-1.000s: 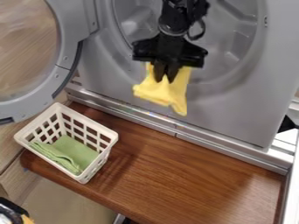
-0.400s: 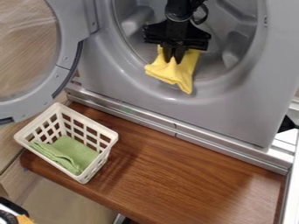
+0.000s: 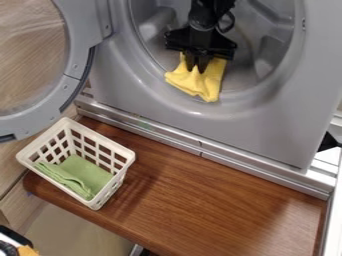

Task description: Put the yellow cloth in the washing machine

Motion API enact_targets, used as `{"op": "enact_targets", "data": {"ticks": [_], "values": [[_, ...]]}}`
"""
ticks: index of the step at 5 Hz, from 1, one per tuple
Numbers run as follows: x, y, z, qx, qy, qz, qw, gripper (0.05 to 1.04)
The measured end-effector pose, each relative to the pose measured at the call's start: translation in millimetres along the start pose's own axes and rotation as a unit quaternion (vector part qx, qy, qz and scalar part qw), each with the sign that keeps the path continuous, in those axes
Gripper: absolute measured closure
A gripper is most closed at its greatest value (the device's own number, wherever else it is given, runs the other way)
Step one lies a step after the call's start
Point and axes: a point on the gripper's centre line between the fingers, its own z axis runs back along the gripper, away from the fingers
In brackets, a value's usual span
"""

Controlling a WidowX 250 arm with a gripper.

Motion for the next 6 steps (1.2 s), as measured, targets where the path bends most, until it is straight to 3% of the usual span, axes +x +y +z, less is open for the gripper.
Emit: {"op": "enact_targets", "data": {"ticks": [1,2,3,4,5,6], "values": [[3.7,1.0,0.0,0.003,-0.012,-0.007,0.9999,0.758],[-0.3,0.0,-1.9,-0.002,-0.012,-0.017,0.9998,0.455],[2.4,-1.8,8.3,-0.016,-0.029,-0.012,0.9994,0.159],[12.6,-3.3,22.4,-0.028,-0.056,-0.005,0.998,0.077],[13.4,-12.0,33.2,-0.032,-0.067,-0.009,0.9972,0.081],[-1.3,-21.5,40.6,-0.022,-0.04,-0.003,0.9989,0.083]]}}
